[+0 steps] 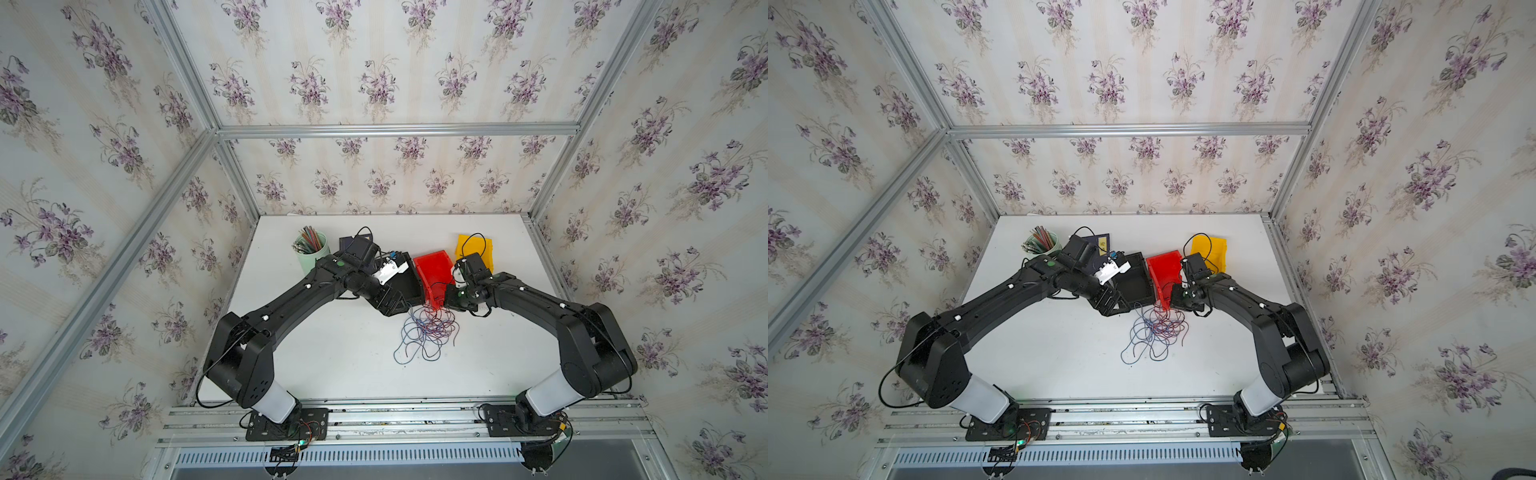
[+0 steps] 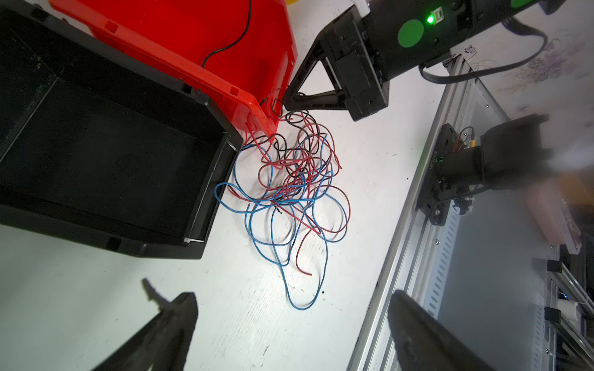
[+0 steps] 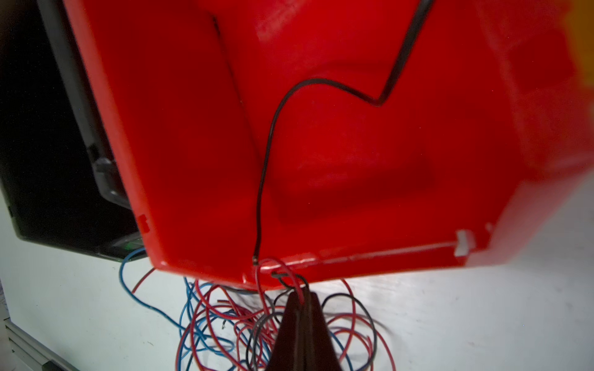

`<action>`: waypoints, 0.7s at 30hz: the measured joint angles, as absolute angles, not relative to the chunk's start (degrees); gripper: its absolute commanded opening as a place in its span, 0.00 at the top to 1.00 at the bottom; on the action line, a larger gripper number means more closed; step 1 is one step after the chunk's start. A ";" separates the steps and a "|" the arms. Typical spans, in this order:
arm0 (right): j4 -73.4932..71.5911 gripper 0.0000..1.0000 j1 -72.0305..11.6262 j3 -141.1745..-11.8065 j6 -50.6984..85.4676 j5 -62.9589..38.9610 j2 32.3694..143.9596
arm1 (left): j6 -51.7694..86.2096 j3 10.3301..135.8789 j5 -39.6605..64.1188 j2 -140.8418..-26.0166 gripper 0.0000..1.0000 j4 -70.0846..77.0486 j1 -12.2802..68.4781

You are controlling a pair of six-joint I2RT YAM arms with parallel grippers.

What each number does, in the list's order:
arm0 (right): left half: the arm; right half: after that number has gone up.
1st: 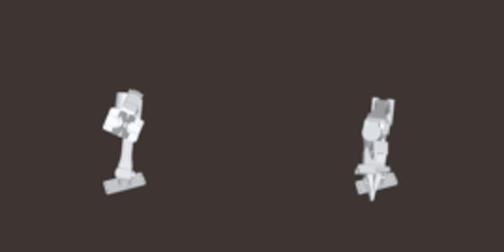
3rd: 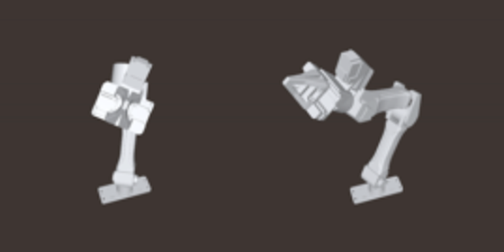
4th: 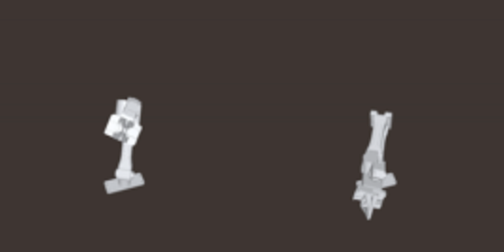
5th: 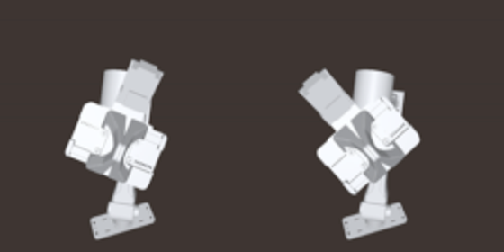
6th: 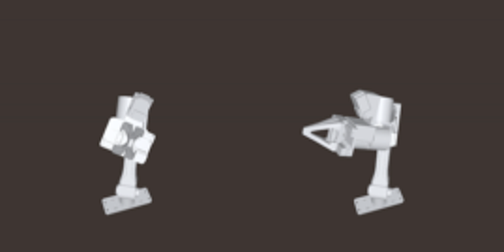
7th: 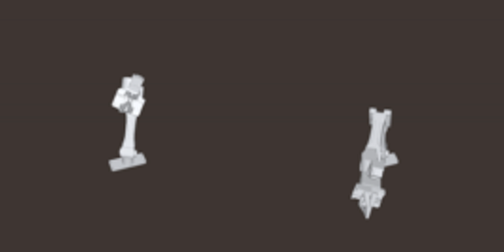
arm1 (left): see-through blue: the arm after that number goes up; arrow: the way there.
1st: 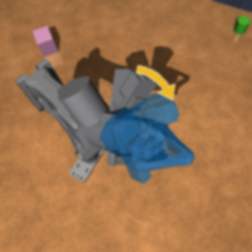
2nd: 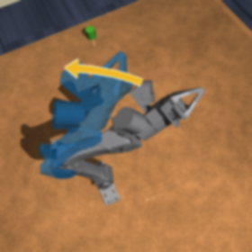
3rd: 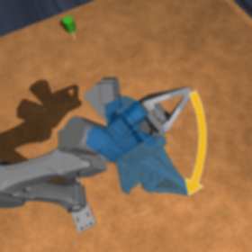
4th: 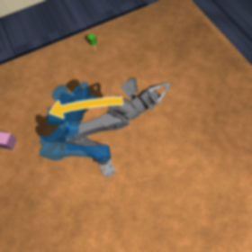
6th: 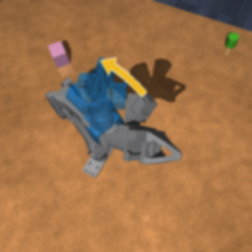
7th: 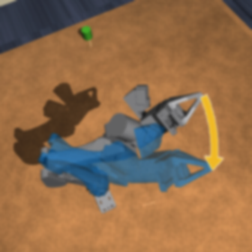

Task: Untangle and sort cables by color
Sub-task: Untie the cable.

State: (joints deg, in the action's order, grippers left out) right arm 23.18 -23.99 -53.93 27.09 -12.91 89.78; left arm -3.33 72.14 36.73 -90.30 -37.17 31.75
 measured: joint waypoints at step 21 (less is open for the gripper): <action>38.39 1.00 -24.10 -74.65 33.28 -10.94 66.02 | -1.69 65.25 40.69 -85.73 0.02 -11.68 40.12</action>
State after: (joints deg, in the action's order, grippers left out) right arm 38.39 -24.10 -74.65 33.28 -10.94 66.02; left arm -1.69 65.25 40.69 -85.73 -11.68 40.12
